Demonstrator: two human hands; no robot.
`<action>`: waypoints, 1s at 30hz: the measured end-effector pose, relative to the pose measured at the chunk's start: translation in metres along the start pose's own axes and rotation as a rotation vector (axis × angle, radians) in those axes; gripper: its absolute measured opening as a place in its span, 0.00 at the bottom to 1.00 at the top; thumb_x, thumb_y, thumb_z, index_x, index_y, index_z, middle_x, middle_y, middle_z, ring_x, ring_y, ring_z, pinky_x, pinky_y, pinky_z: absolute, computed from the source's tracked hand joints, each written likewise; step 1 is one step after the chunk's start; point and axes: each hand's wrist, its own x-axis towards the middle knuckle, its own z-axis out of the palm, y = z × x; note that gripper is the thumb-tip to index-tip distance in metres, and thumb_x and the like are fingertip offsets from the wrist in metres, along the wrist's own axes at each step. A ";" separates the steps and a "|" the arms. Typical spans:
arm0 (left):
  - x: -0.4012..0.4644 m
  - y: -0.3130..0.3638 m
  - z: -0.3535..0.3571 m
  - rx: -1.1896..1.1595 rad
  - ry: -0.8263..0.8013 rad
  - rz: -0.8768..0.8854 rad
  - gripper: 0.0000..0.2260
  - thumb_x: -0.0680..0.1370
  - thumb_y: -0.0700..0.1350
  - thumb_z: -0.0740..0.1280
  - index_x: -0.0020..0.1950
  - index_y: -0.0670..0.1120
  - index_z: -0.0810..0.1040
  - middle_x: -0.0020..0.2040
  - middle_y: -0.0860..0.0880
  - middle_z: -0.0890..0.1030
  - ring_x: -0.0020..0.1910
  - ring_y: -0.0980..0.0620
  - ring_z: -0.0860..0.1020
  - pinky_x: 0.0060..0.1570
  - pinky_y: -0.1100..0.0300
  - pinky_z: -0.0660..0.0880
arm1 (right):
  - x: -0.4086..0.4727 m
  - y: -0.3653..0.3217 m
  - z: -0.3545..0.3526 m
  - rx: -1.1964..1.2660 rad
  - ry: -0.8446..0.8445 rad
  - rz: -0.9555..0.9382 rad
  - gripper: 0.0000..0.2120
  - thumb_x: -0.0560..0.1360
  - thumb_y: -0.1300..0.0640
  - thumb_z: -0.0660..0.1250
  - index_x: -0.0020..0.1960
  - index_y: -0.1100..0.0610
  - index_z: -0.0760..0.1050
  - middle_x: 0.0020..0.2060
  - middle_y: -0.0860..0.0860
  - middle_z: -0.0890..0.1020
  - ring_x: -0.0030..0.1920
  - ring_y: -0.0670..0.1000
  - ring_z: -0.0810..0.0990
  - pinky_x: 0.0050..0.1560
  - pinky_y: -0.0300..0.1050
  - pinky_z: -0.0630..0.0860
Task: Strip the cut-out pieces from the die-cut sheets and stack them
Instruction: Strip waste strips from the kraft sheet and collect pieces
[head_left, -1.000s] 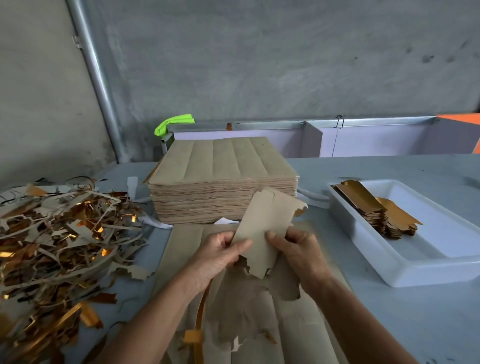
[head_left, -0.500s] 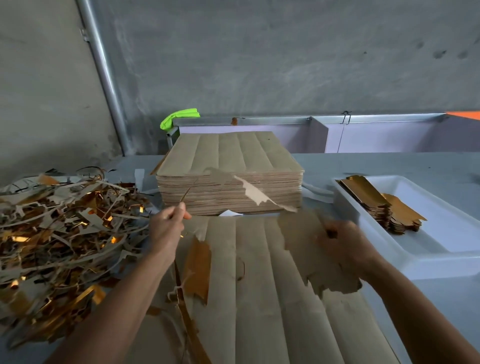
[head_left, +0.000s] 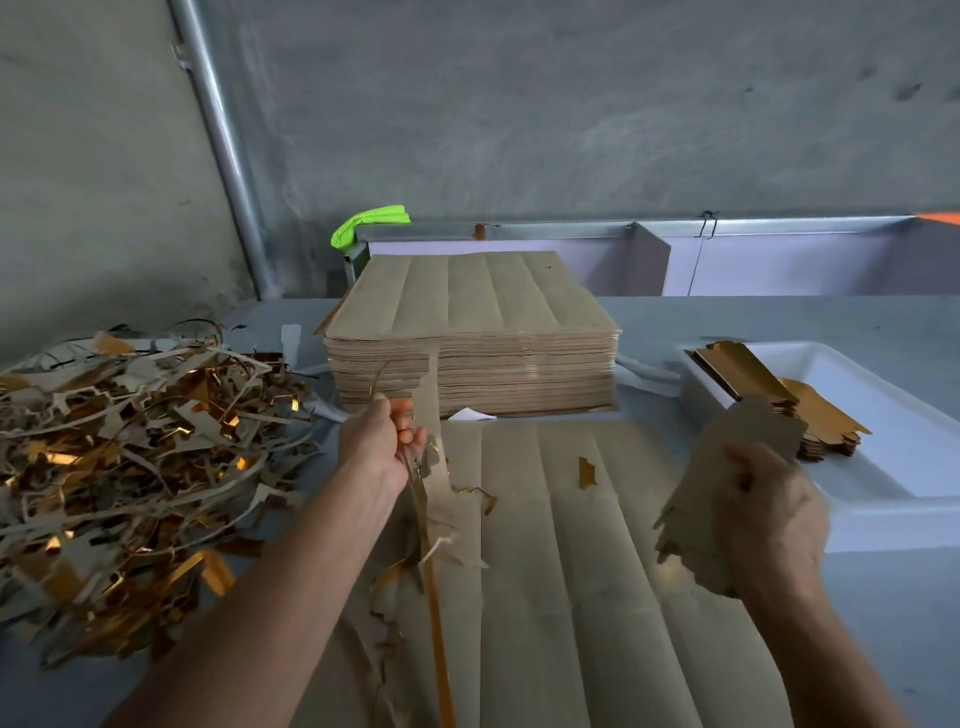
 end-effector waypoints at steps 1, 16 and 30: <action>-0.002 -0.002 0.002 0.034 -0.033 -0.012 0.14 0.83 0.45 0.57 0.40 0.42 0.73 0.27 0.49 0.71 0.24 0.55 0.67 0.25 0.63 0.71 | -0.002 0.000 -0.001 -0.029 0.006 -0.018 0.16 0.76 0.69 0.57 0.60 0.63 0.77 0.54 0.66 0.77 0.49 0.64 0.74 0.43 0.46 0.65; -0.007 -0.031 -0.035 1.635 -0.829 0.242 0.23 0.74 0.28 0.57 0.38 0.55 0.81 0.71 0.56 0.66 0.73 0.55 0.59 0.71 0.53 0.58 | -0.021 -0.008 0.017 -0.024 -0.232 -0.188 0.13 0.78 0.67 0.59 0.59 0.63 0.78 0.56 0.60 0.78 0.44 0.53 0.73 0.42 0.41 0.70; 0.001 -0.070 -0.042 1.521 -0.223 0.272 0.24 0.68 0.53 0.76 0.57 0.49 0.69 0.52 0.51 0.72 0.51 0.52 0.72 0.39 0.64 0.68 | -0.041 -0.017 0.038 0.041 -0.343 -0.205 0.12 0.77 0.67 0.61 0.54 0.61 0.80 0.47 0.57 0.81 0.40 0.52 0.76 0.42 0.48 0.78</action>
